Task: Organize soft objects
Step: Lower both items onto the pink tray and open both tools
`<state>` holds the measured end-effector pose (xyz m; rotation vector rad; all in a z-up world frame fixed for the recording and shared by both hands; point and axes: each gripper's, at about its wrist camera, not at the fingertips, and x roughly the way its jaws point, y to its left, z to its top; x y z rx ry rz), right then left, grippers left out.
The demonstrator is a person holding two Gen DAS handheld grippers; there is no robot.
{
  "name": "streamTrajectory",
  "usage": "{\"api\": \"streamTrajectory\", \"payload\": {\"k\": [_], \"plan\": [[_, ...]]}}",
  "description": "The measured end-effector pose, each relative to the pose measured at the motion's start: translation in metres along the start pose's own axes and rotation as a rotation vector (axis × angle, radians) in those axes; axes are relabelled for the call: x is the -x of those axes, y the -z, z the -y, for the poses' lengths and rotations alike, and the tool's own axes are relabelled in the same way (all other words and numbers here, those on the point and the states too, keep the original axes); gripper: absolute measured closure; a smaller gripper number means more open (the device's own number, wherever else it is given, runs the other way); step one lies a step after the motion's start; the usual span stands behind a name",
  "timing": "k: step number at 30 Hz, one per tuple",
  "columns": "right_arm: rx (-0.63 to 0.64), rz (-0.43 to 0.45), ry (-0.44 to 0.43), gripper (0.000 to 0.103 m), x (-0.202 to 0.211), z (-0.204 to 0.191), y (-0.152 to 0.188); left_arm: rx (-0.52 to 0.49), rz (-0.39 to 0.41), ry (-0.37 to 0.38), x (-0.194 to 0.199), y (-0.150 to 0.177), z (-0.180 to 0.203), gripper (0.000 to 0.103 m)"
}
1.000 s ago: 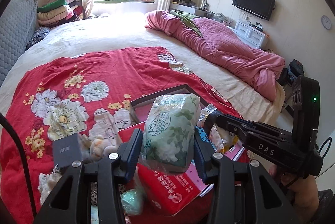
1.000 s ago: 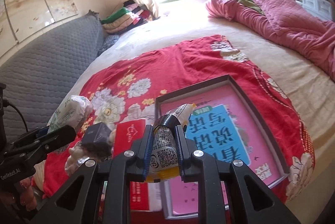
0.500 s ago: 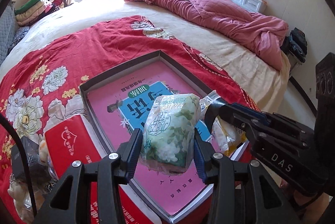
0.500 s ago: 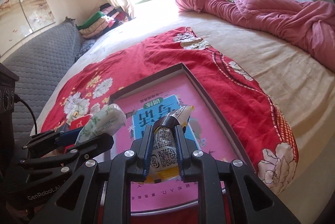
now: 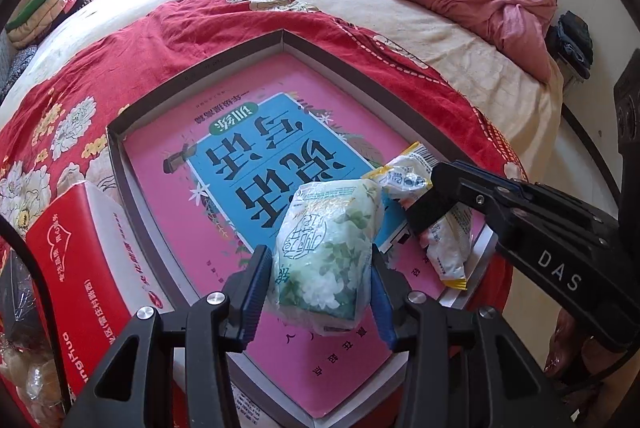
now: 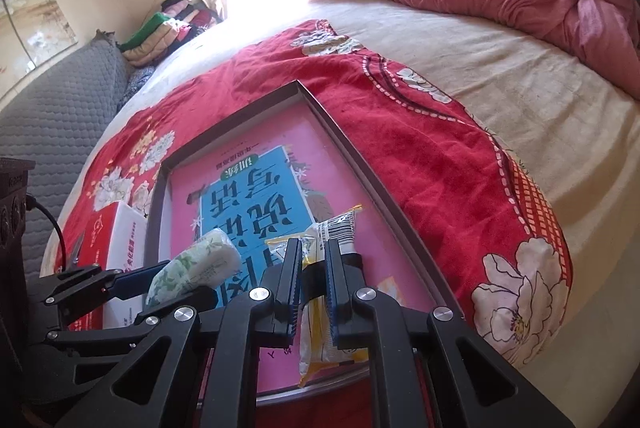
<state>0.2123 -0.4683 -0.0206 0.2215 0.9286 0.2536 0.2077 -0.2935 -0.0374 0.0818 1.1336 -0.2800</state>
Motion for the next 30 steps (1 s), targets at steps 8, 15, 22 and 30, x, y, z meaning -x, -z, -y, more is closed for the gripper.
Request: {"api": "streamTrajectory", "payload": {"k": [8, 15, 22, 30], "plan": [[0.033, -0.007, 0.015, 0.089, 0.001, -0.003, 0.001, -0.029, -0.048, -0.030, -0.013, 0.004, 0.008, 0.055], [0.027, 0.003, 0.012, 0.074, 0.007, -0.003, 0.001, -0.057, -0.048, -0.036, -0.010, 0.007, 0.012, 0.049], [0.043, 0.027, 0.045, 0.065, 0.016, -0.004, 0.000, -0.063, -0.023, -0.037, -0.001, 0.008, 0.013, 0.044], [0.027, 0.086, 0.070, 0.040, 0.034, -0.003, -0.001, -0.054, 0.025, -0.029, 0.032, 0.014, 0.009, 0.032]]}}
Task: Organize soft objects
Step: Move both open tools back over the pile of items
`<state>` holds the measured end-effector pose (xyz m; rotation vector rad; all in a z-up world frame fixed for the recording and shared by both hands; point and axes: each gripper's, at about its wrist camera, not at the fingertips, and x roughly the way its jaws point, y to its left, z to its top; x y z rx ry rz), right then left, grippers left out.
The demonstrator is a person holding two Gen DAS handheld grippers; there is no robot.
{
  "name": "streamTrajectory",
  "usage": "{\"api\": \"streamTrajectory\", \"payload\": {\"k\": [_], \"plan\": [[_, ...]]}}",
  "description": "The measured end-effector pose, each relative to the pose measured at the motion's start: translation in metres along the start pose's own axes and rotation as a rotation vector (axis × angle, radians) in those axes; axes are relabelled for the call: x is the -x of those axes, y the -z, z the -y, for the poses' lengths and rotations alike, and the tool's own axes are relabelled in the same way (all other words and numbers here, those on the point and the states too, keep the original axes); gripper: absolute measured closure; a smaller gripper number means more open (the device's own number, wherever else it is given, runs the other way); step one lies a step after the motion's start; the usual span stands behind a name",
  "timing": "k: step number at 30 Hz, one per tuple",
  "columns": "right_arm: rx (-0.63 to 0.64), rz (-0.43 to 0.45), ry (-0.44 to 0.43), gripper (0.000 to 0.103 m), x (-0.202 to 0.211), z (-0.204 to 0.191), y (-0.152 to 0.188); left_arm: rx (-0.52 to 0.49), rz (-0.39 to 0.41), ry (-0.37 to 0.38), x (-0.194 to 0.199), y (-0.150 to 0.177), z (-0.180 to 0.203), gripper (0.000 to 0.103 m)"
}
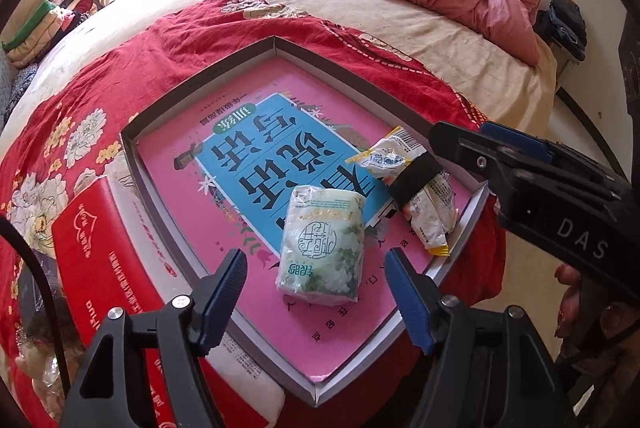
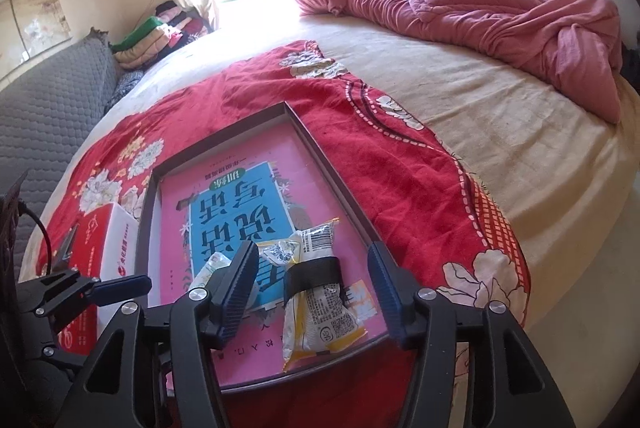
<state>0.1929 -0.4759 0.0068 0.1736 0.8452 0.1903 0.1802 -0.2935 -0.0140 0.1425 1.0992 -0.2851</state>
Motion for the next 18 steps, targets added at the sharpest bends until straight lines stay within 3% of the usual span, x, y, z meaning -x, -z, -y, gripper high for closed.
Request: {"api": "streamTrajectory", "payload": {"k": [3, 9, 11, 13, 18], "plan": [[0.006, 0.036, 0.018, 0.034, 0.010, -0.002, -0.002, 0.009, 0.033, -0.008, 0.016, 0.004, -0.004, 0.029], [0.033, 0.115, 0.078, 0.032, 0.029, -0.013, -0.004, 0.044, 0.104, -0.017, 0.050, 0.012, -0.018, 0.024], [-0.004, 0.151, 0.067, 0.032, 0.038, -0.012, -0.006, 0.052, 0.124, -0.025, 0.060, 0.016, -0.024, 0.024], [-0.038, 0.201, 0.052, 0.023, 0.050, -0.012, -0.007, 0.058, 0.137, -0.029, 0.069, 0.020, -0.030, 0.024], [-0.027, 0.274, -0.004, 0.023, 0.074, -0.027, -0.014, 0.106, 0.163, -0.035, 0.087, 0.034, -0.050, 0.024]]}}
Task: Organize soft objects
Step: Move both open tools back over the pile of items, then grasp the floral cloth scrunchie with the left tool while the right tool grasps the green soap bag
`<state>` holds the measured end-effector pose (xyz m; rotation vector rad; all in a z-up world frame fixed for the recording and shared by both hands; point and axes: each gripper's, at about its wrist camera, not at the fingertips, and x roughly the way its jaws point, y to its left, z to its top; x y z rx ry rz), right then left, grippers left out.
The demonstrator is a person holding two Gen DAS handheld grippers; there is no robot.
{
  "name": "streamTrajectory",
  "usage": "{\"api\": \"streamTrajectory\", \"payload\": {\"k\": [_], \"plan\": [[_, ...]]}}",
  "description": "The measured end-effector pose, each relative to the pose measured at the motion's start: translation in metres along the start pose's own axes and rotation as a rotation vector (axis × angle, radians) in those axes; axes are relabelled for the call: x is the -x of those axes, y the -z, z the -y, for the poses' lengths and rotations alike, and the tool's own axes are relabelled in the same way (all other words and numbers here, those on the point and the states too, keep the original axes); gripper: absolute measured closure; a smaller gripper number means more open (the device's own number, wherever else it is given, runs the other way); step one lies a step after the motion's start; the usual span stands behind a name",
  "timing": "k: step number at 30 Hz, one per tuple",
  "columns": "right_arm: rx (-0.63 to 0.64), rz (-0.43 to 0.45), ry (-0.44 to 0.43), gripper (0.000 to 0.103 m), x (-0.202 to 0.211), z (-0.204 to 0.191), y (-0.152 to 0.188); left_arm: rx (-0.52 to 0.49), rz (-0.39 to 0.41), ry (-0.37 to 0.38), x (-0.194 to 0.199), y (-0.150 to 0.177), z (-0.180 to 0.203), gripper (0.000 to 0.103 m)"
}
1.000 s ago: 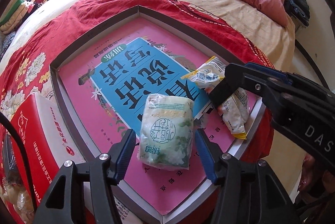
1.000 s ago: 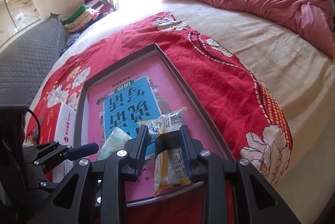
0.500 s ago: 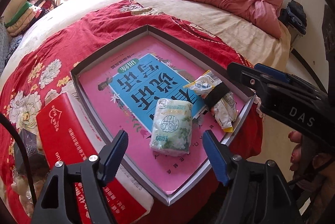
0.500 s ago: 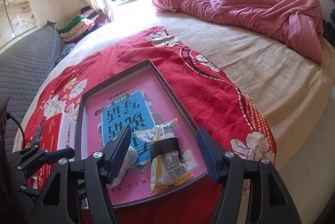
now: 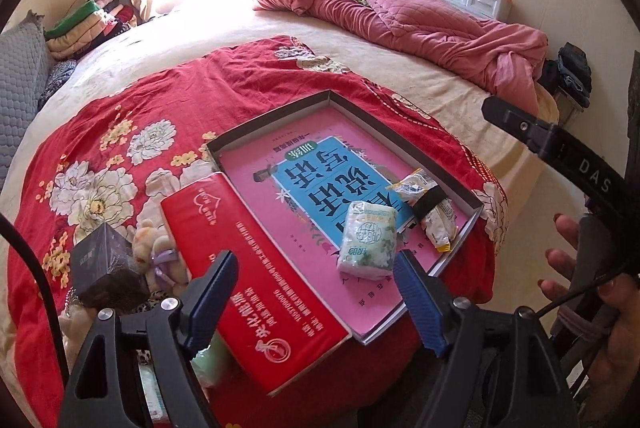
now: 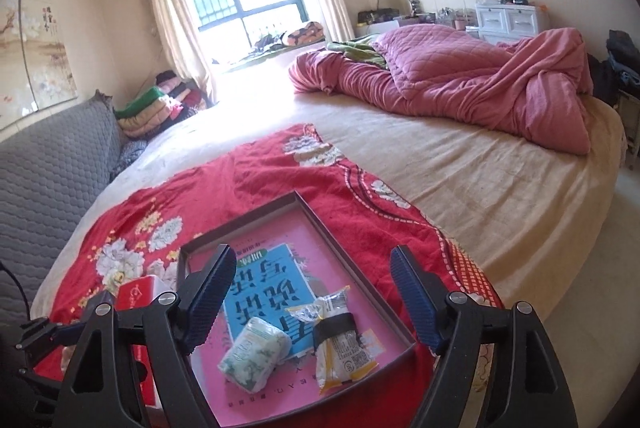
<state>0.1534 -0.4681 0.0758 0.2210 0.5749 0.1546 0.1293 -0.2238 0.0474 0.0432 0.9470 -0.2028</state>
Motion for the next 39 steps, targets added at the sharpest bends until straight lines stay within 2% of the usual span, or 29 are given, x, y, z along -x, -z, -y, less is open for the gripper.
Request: {"api": "streamTrajectory", "payload": {"k": [6, 12, 18, 28, 33, 39], "plan": [[0.046, -0.003, -0.147, 0.023, 0.013, -0.039, -0.005, 0.060, 0.019, -0.034, 0.024, 0.011, -0.034, 0.024], [0.152, -0.027, -0.248, 0.023, 0.019, -0.089, 0.000, 0.128, 0.049, -0.082, 0.052, 0.023, -0.073, 0.024], [0.263, -0.034, -0.311, 0.023, 0.029, -0.131, 0.009, 0.206, 0.072, -0.125, 0.076, 0.042, -0.119, 0.023], [0.472, -0.067, -0.378, 0.023, 0.037, -0.190, 0.035, 0.352, 0.061, -0.213, 0.099, 0.090, -0.195, 0.023], [0.629, -0.109, -0.403, 0.023, 0.037, -0.218, 0.055, 0.406, 0.050, -0.230, 0.104, 0.111, -0.220, 0.023], [0.903, -0.190, -0.425, 0.023, 0.030, -0.252, 0.097, 0.445, 0.029, -0.227, 0.099, 0.127, -0.238, 0.023]]}}
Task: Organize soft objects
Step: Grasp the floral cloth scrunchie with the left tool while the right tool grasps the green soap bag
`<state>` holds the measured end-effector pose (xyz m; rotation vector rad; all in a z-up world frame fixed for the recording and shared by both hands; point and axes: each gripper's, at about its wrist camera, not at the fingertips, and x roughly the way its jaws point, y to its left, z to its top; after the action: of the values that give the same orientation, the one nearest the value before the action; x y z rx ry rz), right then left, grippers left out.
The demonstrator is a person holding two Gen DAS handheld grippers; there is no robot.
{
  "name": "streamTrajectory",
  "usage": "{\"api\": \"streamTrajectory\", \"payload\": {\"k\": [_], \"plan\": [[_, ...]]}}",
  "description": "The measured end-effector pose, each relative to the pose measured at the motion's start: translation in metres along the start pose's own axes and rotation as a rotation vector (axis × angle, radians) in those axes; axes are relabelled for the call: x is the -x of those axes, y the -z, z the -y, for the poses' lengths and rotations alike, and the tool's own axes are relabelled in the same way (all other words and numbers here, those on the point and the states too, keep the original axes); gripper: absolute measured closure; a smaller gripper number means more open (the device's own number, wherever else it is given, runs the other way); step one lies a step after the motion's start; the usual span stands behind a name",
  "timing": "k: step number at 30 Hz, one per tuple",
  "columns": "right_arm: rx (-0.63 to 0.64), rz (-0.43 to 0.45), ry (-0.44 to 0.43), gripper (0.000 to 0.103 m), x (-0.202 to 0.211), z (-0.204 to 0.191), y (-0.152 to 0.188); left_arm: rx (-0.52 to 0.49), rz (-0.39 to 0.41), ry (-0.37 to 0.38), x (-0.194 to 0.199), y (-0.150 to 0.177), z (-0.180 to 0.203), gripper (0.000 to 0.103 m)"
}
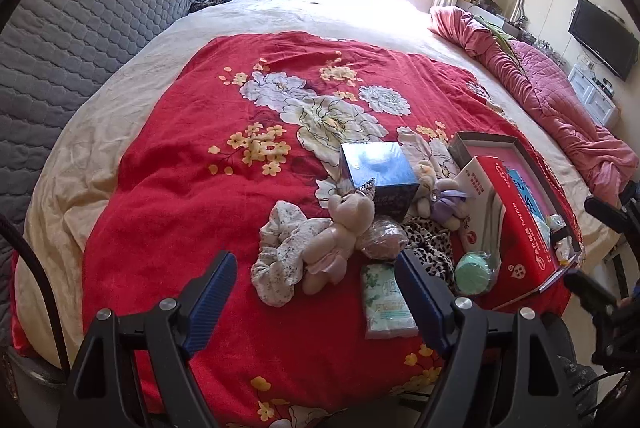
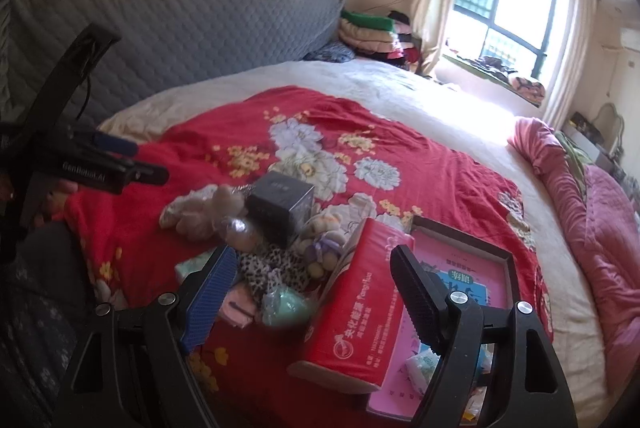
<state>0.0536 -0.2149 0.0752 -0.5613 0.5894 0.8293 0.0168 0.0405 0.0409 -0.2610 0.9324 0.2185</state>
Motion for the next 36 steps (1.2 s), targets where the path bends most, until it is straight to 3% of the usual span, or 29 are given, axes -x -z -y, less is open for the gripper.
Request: {"api": "streamTrajectory", "payload": {"k": [12, 16, 22, 30, 36], "plan": [[0.428, -0.275, -0.135, 0.023, -0.071, -0.035, 0.016, 0.061, -0.100, 0.019, -0.042, 0.017, -0.028, 0.023], [0.593, -0.365, -0.138, 0.023, -0.092, -0.042, 0.023, 0.080, -0.129, 0.020, -0.057, 0.019, -0.038, 0.023], [0.732, -0.453, -0.167, 0.023, -0.119, -0.044, 0.030, 0.095, -0.172, 0.024, -0.078, 0.021, -0.053, 0.023], [0.789, -0.521, -0.173, 0.029, -0.143, -0.041, 0.041, 0.095, -0.203, 0.023, -0.100, 0.019, -0.063, 0.023], [0.814, -0.535, -0.204, 0.045, -0.155, -0.044, 0.044, 0.139, -0.189, 0.100, -0.106, 0.018, -0.077, 0.023]]}}
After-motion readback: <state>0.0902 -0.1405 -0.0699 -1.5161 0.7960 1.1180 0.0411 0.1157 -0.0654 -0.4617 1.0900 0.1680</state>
